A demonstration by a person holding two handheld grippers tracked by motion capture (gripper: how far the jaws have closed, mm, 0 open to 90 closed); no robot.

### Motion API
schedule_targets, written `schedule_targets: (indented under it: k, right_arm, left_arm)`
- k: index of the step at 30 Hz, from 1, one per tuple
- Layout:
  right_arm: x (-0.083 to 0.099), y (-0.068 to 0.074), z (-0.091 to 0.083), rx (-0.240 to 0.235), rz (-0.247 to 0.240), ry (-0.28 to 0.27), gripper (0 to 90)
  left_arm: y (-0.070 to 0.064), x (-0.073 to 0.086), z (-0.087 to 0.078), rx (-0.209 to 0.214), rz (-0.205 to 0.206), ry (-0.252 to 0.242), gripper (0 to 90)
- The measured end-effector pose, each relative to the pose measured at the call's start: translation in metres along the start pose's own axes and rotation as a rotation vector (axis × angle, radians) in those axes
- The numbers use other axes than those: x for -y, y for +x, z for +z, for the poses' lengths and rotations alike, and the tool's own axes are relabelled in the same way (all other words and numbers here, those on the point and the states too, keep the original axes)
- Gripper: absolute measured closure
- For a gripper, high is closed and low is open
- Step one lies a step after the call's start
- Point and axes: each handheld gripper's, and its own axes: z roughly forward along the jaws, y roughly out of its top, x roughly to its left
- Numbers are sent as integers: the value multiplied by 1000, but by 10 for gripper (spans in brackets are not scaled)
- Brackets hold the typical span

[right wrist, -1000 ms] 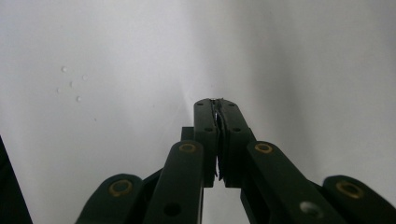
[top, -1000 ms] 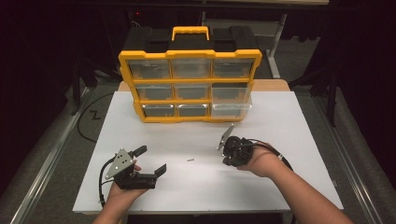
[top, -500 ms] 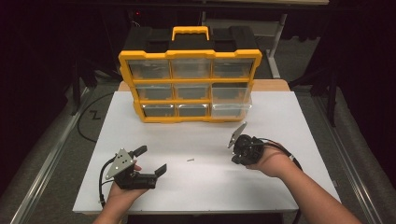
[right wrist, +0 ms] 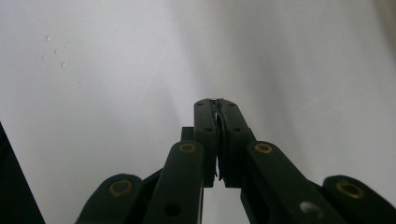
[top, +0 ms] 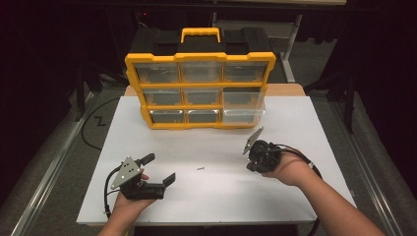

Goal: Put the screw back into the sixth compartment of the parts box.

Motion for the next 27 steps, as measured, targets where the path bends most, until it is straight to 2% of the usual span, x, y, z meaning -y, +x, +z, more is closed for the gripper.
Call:
schedule_targets:
  k: [4,9,10,15,17,23,27]
  right_arm:
    - [-2,0,-7,2,13,-1,896]
    - [-5,-4,-19,10,2,-6,896]
    - [-6,-4,-22,11,15,-4,896]
    - [-12,-7,-32,20,-8,-13,896]
    - [-15,-7,-37,22,4,-4,896]
    - [-21,-8,-44,26,-11,-3,896]
    - [-24,-8,-49,31,0,-2,896]
  left_arm:
    - [0,0,0,1,3,3,11]
    - [0,0,0,3,3,4,11]
    - [0,0,0,3,3,4,11]
    - [0,0,0,2,1,2,11]
    - [0,0,0,2,0,2,11]
    - [1,0,0,2,0,2,11]
    - [1,0,0,3,-1,1,11]
